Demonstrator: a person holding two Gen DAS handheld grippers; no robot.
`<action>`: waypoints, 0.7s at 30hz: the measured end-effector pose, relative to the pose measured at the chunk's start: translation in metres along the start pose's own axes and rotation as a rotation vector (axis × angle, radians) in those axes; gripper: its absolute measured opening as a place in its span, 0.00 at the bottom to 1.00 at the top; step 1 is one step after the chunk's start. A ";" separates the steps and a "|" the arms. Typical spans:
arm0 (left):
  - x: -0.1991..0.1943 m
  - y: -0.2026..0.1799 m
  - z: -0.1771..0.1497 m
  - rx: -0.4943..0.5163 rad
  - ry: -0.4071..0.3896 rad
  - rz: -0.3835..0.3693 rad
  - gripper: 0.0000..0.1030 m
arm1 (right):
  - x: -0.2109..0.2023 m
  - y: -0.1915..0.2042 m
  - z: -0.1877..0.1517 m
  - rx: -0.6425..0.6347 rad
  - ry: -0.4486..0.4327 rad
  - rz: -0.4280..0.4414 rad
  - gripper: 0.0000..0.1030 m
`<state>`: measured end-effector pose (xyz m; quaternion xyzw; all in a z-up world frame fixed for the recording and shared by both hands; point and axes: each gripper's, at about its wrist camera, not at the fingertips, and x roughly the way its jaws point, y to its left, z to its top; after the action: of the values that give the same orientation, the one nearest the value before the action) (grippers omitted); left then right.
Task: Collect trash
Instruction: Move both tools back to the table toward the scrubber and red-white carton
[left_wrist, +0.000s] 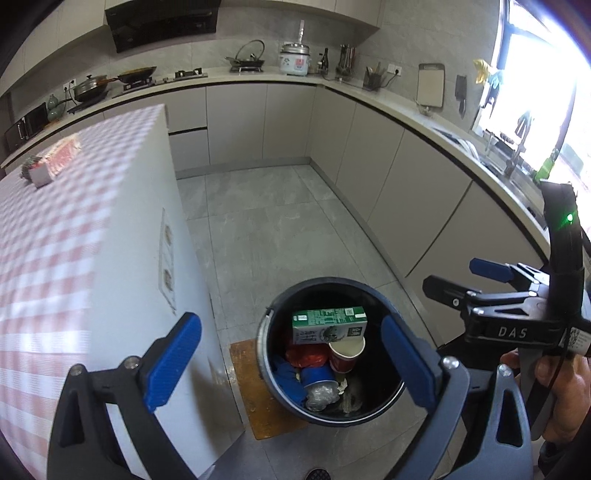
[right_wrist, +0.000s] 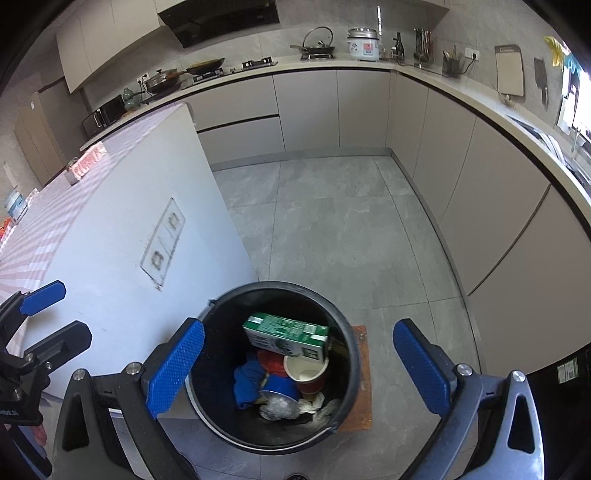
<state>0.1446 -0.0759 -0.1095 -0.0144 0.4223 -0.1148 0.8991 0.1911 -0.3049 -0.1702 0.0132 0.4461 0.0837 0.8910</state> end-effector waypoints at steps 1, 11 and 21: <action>-0.005 0.005 0.001 -0.001 -0.004 -0.001 0.96 | -0.004 0.007 0.002 -0.002 -0.004 0.002 1.00; -0.051 0.072 0.000 -0.020 -0.055 0.033 0.96 | -0.041 0.090 0.023 -0.041 -0.061 0.035 1.00; -0.102 0.155 -0.004 -0.054 -0.111 0.070 0.96 | -0.063 0.203 0.043 -0.092 -0.101 0.114 1.00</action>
<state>0.1089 0.0974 -0.0538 -0.0303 0.3749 -0.0710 0.9239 0.1604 -0.1127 -0.0747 0.0021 0.3947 0.1541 0.9058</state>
